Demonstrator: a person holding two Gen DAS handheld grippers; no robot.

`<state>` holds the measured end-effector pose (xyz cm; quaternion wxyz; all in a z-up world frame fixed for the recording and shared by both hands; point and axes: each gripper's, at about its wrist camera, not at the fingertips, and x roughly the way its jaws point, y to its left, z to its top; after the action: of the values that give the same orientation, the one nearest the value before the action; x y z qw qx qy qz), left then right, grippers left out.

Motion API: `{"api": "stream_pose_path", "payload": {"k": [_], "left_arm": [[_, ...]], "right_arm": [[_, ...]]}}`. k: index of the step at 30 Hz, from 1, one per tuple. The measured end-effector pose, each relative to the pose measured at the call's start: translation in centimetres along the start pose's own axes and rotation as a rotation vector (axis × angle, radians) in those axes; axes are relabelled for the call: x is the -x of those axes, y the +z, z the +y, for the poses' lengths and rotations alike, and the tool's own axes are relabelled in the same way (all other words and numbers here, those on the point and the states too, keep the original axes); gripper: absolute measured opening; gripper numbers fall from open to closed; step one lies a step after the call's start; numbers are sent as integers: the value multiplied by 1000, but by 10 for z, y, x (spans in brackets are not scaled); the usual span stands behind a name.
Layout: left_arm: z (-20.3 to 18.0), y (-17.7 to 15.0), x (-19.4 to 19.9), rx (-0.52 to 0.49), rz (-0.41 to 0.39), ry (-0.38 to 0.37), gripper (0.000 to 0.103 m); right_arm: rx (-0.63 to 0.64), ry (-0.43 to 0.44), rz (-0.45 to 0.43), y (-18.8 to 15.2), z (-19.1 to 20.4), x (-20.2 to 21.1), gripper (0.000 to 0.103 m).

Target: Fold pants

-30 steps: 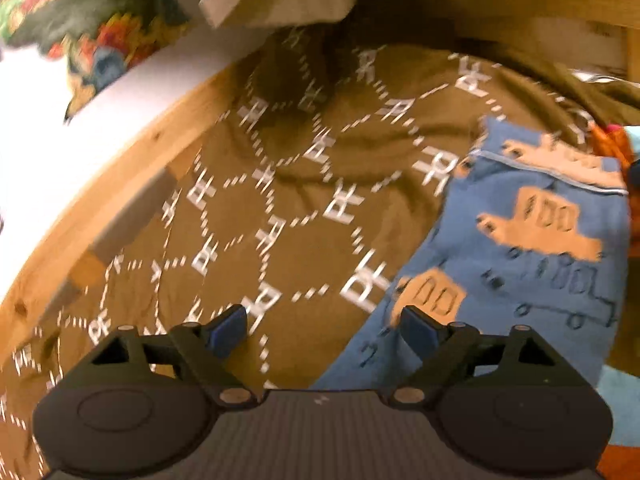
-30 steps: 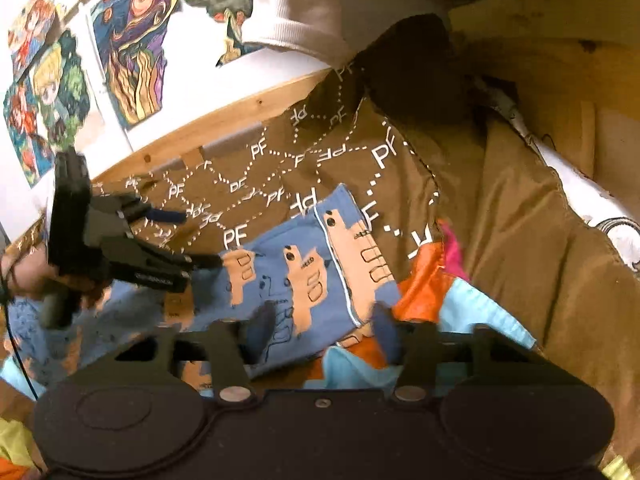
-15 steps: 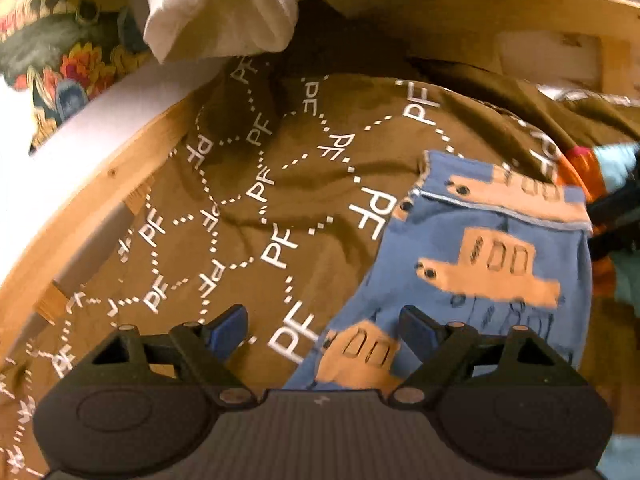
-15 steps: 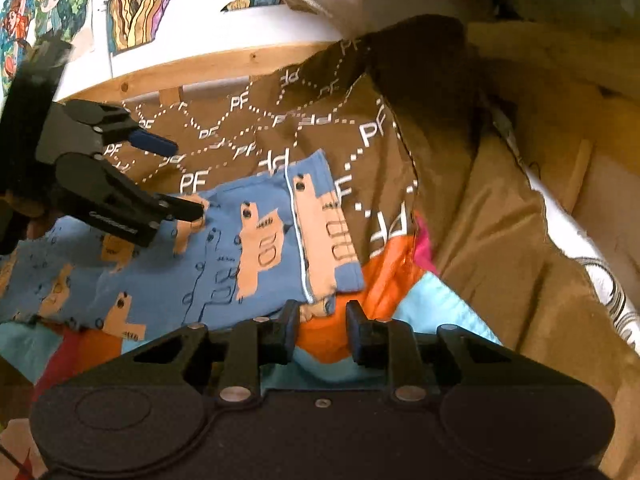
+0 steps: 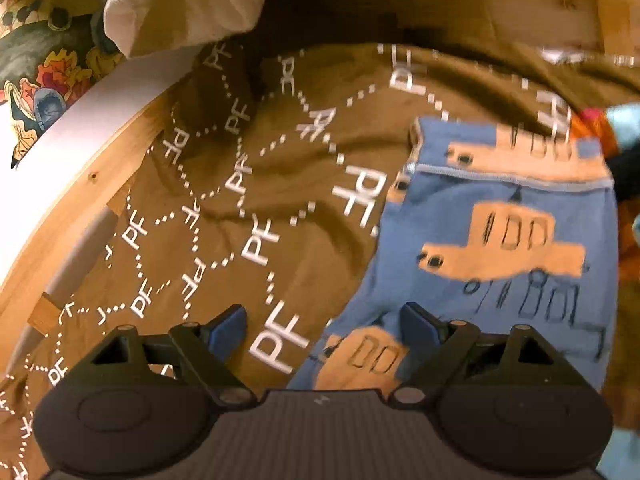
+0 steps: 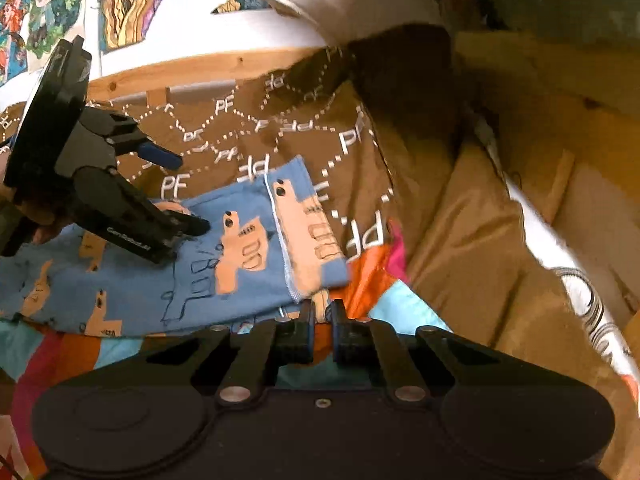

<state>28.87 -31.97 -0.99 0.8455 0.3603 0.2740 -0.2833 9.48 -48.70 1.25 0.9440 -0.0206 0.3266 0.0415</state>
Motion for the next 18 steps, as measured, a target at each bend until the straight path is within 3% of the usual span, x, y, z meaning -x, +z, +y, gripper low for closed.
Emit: {"api": "stream_pose_path", "payload": {"k": [5,8,11,14,16,18], "left_arm": [[6,-2,5,17,-1,-6,91],[7,-1,16,1,-42,12,90],[5,-1,30,0,-83,-18,90],[-4,-6,36,-37,-84,-43,91],[-12,-9,35,-84,-76,-48,91],[-20,-13,30,-132,-56,-26,91]], "right_arm": [[-18,3,-5,1,-4,2,7],[-48,10,-2,1,-8,0,7],[-110,40,-5,0,-16,1,9],[-237,117,1,-1,-35,6,18],[-315,184,-8,-3,-44,10,34],[-363,236,2,-3,-48,9,39]]}}
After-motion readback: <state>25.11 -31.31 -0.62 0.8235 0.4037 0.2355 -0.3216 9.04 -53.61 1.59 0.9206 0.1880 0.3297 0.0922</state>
